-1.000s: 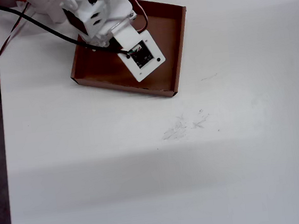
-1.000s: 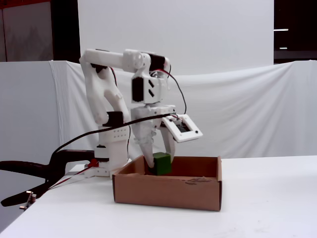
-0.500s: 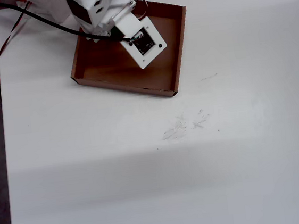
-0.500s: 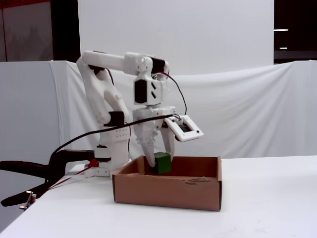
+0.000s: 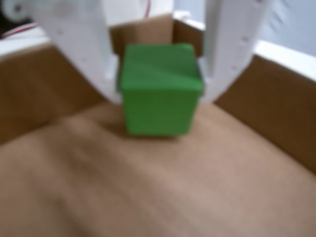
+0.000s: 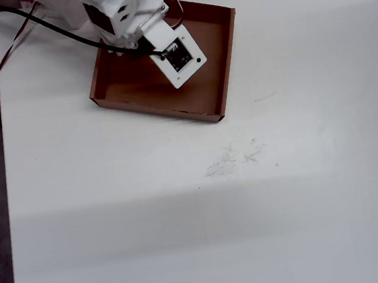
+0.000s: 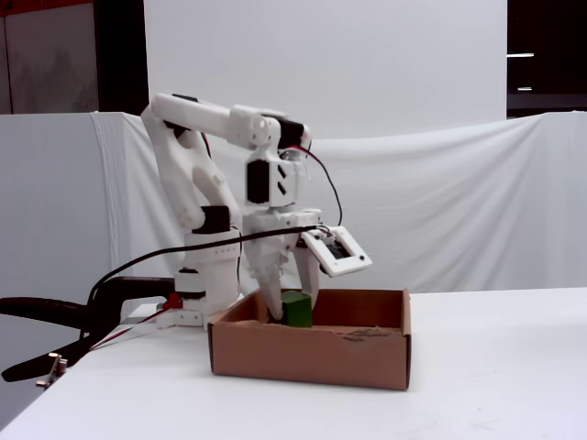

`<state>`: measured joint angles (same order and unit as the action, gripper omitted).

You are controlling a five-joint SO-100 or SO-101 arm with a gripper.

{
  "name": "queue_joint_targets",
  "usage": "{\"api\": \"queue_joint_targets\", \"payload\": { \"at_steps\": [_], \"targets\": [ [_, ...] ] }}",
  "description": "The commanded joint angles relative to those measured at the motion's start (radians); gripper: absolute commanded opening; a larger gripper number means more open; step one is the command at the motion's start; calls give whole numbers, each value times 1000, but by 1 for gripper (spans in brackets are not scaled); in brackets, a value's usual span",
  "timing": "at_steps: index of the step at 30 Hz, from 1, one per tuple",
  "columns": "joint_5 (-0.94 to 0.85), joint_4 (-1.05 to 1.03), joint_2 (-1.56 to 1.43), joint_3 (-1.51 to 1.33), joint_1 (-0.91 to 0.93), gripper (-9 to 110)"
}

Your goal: Grasp a green cube and put it in a box.

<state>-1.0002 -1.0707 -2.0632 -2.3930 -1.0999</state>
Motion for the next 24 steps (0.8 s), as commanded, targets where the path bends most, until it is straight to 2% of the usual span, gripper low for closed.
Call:
{"api": "queue_joint_targets", "payload": {
  "at_steps": [1,24],
  "targets": [
    [8,12,-28,2,-9,14],
    [8,112,-28,-75,-9,15]
  ]
}}
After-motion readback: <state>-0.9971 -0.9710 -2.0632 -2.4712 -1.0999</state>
